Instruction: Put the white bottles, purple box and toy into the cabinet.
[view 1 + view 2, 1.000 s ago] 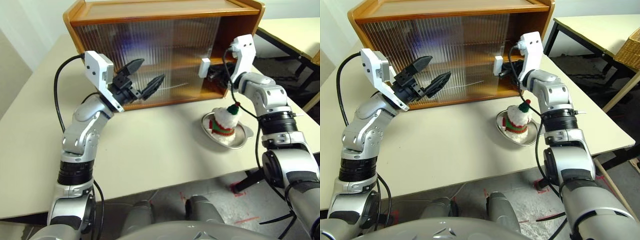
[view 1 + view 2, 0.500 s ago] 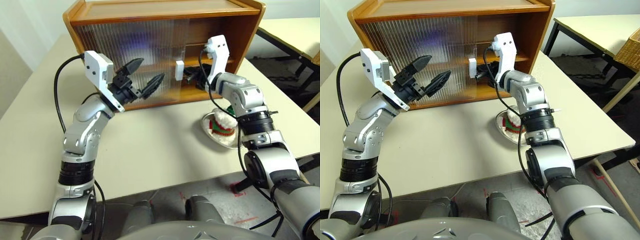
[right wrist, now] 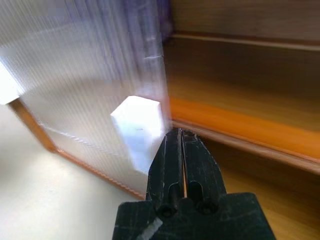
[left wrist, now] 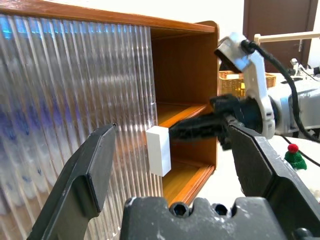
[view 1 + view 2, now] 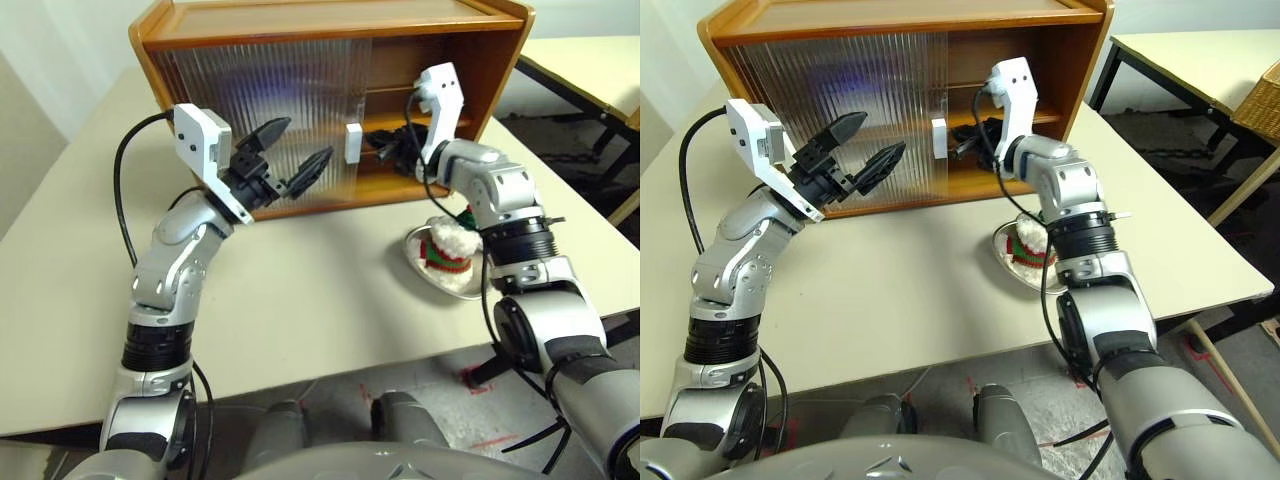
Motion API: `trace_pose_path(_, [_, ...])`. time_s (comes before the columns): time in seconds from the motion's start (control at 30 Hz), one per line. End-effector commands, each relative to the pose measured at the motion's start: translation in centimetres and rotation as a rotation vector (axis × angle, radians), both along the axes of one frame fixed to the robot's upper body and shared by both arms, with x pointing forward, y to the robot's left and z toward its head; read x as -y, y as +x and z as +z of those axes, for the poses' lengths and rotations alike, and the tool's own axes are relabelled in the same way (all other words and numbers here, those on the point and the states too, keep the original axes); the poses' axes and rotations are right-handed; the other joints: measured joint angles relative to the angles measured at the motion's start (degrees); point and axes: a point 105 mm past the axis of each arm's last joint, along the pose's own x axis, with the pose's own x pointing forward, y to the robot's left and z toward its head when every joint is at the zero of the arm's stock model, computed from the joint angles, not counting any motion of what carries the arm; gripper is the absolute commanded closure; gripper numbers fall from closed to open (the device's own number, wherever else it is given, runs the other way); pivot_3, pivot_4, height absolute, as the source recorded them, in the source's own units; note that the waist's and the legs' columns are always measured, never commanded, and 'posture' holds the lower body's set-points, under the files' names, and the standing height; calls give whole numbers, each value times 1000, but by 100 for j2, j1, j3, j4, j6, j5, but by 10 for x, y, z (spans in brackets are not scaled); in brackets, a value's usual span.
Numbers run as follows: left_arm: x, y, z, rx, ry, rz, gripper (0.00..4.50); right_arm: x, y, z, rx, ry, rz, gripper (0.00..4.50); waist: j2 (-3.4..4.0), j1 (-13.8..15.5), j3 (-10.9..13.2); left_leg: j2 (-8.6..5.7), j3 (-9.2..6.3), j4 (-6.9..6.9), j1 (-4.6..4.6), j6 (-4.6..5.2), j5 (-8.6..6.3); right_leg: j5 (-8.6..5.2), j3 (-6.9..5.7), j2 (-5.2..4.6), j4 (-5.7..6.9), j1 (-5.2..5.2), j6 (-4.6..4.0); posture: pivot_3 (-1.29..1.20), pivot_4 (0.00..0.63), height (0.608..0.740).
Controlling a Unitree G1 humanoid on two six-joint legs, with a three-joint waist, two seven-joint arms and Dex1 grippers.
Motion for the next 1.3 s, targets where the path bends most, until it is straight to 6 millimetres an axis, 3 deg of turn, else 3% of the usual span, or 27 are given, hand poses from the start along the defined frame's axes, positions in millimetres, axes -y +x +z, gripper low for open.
trace_pose_path(0.03, [4,2,-2,5,3,-7,0,37,-6,25,118,10,-69,4465,0,50,0,0,0,0,-2,0,0,0,-1,0,-6,0,1,-14,0,740])
trace_pose_path(0.13, [9,2,-4,2,2,-29,0,61,-21,36,212,-4,-101,4465,0,65,0,0,2,-2,-4,1,0,-3,1,3,-14,1,4,-32,0,740])
trace_pose_path(0.3, [13,4,-4,2,-6,-44,0,88,-51,31,255,60,-130,2708,0,51,0,2,5,-6,-3,9,5,-21,4,6,-19,4,8,-57,0,740])
trace_pose_path(0.4, [15,4,-5,-3,-7,-63,0,101,-81,12,230,119,-151,1559,0,49,0,3,5,-6,0,17,9,-32,5,6,-20,8,18,-76,0,740])
trace_pose_path(0.53, [15,4,-6,-10,-7,-73,0,102,-120,-10,194,168,-139,56,1,51,0,3,5,-5,2,5,2,-42,6,5,-17,11,31,-89,0,740])
trace_pose_path(0.67, [16,4,-8,-15,-6,-80,0,101,-151,-39,104,208,-145,14,0,-14,0,3,8,-1,8,0,0,-42,7,5,-15,15,33,-92,0,740])
trace_pose_path(0.83, [15,5,-7,-15,-10,-74,0,96,-172,-64,15,222,-144,14,1,-91,1,4,12,0,17,-3,-2,-44,10,5,-14,19,25,-90,0,740])
trace_pose_path(1.03, [14,5,-6,-11,-8,-69,0,95,-179,-91,-85,218,-149,14,-2,-76,2,5,13,0,23,-3,-2,-67,8,5,-14,23,-15,-78,0,740])
trace_pose_path(1.3, [10,5,-1,5,-7,-50,0,98,-168,-105,-111,235,-179,14,-5,-49,3,4,12,-1,21,-3,-2,-62,8,5,-16,22,-5,-55,0,740])
